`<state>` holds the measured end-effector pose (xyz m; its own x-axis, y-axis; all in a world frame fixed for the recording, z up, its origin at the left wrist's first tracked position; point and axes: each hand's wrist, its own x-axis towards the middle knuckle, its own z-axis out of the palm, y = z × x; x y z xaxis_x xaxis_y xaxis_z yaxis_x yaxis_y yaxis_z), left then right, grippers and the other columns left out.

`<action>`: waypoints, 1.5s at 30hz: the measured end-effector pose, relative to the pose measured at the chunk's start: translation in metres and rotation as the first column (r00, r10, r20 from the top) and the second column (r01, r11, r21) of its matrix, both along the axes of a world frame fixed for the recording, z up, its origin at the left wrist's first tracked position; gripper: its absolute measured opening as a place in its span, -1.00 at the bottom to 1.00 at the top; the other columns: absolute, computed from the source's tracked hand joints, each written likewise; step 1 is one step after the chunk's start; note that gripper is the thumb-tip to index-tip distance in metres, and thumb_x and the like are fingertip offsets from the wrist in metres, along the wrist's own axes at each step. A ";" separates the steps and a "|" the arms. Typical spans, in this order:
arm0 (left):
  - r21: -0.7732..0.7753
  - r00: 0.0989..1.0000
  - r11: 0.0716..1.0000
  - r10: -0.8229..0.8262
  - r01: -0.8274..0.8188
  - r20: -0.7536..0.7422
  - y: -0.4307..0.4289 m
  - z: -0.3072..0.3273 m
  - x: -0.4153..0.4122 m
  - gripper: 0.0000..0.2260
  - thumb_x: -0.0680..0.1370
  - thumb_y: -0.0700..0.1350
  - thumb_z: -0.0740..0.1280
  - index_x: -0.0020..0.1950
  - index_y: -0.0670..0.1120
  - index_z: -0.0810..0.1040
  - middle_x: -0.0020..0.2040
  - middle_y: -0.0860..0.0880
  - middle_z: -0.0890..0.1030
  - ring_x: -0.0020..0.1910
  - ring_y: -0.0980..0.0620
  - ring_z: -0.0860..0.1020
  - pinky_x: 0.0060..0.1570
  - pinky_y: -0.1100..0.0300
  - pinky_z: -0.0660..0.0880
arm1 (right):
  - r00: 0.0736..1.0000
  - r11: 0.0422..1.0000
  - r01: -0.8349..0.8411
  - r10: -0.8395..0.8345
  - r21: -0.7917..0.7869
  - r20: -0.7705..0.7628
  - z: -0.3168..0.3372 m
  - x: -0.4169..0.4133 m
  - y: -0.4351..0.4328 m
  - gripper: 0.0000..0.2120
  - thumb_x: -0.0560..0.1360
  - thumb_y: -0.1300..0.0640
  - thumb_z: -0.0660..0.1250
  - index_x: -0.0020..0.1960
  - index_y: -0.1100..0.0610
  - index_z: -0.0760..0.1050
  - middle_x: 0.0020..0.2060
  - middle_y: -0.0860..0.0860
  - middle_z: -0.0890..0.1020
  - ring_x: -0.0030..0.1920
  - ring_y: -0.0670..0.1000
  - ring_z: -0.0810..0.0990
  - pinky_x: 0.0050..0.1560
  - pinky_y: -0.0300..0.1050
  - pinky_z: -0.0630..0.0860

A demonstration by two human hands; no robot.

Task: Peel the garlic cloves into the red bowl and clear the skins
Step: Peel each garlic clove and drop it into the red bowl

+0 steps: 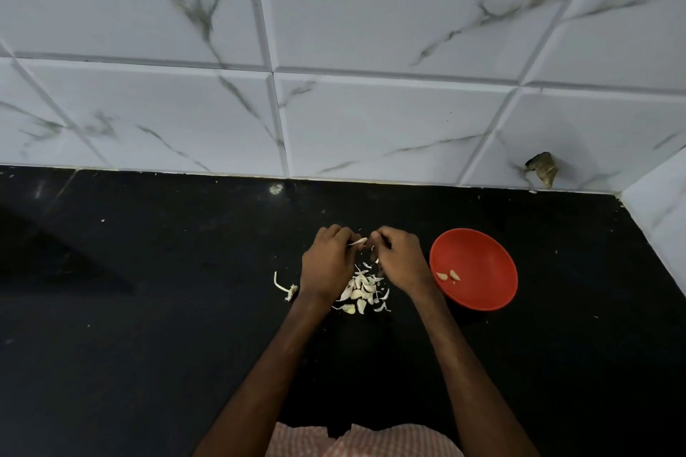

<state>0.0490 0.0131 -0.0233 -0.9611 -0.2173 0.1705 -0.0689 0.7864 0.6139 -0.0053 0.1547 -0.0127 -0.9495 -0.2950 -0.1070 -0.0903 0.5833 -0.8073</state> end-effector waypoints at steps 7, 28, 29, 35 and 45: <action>-0.073 0.996 0.997 0.015 -0.021 -0.083 0.003 -0.004 0.004 -0.81 0.62 -0.08 0.35 0.21 -0.03 0.62 0.10 0.03 0.59 0.10 0.05 0.50 -0.29 0.16 0.39 | 0.999 0.996 0.044 -0.045 -0.072 -0.013 -0.001 0.003 -0.008 -0.84 0.60 0.21 0.32 -0.08 0.15 0.66 -0.33 -0.02 0.68 -0.34 -0.01 0.68 -0.24 0.14 0.66; 0.633 0.999 0.774 0.041 -0.020 -0.019 0.012 -0.009 -0.003 -0.94 0.63 -0.20 0.34 0.07 -0.07 0.58 -0.13 0.08 0.65 -0.17 0.25 0.61 -0.17 0.40 0.49 | 0.993 0.982 0.116 -0.117 -0.147 -0.003 -0.006 0.009 -0.013 -0.67 0.68 0.02 0.21 -0.19 0.13 0.52 -0.36 0.05 0.59 -0.39 -0.11 0.53 -0.32 -0.17 0.45; 0.634 0.999 0.773 0.030 -0.016 -0.011 0.012 -0.008 -0.003 -0.93 0.64 -0.21 0.32 0.07 -0.07 0.57 -0.13 0.07 0.65 -0.17 0.26 0.61 -0.18 0.41 0.48 | 0.993 0.984 0.114 -0.117 -0.136 -0.008 -0.006 0.009 -0.013 -0.66 0.69 0.01 0.20 -0.21 0.09 0.52 -0.37 0.02 0.59 -0.37 -0.08 0.55 -0.30 -0.13 0.46; 0.683 1.000 0.730 0.008 -0.019 0.019 0.014 -0.005 -0.004 -0.93 0.66 -0.22 0.28 0.11 -0.14 0.54 -0.12 0.05 0.64 -0.18 0.28 0.60 -0.15 0.39 0.49 | 0.985 0.956 0.169 -0.156 -0.240 0.074 -0.001 0.009 -0.014 -0.58 0.70 0.03 0.18 -0.26 0.21 0.50 -0.42 0.12 0.55 -0.40 -0.08 0.48 -0.30 -0.10 0.41; 0.664 1.000 0.747 -0.015 0.022 -0.017 0.012 -0.001 -0.004 -0.95 0.66 -0.19 0.30 0.05 -0.16 0.53 -0.14 0.14 0.67 -0.14 0.20 0.62 -0.11 0.31 0.52 | 0.903 0.887 0.325 -0.189 -0.327 0.386 0.012 0.011 -0.019 -0.55 0.69 -0.06 0.16 -0.30 0.13 0.46 -0.51 -0.06 0.44 -0.51 -0.16 0.38 -0.48 -0.31 0.31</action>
<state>0.0454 0.0247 -0.0243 -0.9652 -0.2616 -0.0004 -0.0495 0.1809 0.9823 0.0062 0.1353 -0.0007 -0.9234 -0.1274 -0.3622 0.3347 0.1948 -0.9220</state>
